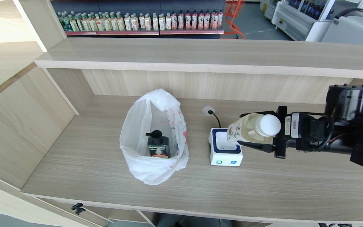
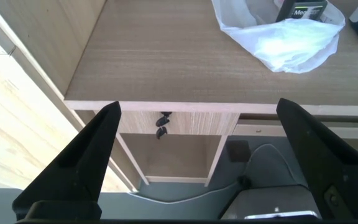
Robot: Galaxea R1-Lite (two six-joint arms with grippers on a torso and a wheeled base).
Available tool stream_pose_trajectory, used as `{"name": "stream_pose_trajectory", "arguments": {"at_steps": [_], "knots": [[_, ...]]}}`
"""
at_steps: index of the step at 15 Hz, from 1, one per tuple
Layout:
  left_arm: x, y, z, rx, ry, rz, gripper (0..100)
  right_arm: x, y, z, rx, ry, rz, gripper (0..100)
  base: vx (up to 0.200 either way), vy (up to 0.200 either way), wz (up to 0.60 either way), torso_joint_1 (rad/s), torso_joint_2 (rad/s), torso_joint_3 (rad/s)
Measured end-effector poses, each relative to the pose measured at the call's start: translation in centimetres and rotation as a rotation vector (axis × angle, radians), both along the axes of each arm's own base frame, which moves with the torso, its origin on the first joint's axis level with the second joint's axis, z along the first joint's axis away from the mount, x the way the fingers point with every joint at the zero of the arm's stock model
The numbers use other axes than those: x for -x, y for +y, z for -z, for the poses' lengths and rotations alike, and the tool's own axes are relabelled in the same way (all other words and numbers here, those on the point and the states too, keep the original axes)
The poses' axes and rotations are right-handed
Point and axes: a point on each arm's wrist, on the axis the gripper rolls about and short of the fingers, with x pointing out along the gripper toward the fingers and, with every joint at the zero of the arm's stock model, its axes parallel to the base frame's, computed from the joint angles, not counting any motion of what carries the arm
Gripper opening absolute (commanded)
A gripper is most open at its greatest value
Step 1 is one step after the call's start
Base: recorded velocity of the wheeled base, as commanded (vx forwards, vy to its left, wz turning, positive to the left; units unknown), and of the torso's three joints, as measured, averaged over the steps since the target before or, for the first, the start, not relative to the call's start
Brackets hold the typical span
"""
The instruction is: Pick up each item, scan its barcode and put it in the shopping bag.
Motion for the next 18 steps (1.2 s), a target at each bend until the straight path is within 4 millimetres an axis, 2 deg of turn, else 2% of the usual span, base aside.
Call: {"name": "stream_pose_trajectory", "arguments": {"at_steps": [7, 18], "knots": [[0.0, 0.0, 0.0, 0.0, 0.0, 0.0, 100, -2.7, -0.1, 2.1, 0.048, -0.03, -0.026, 0, 0.0, 0.0, 0.0, 0.0, 0.0, 0.0], [0.0, 0.0, 0.0, 0.0, 0.0, 0.0, 100, -5.3, 0.5, 4.4, 0.016, -0.097, -0.085, 0, 0.0, 0.0, 0.0, 0.0, 0.0, 0.0]]}}
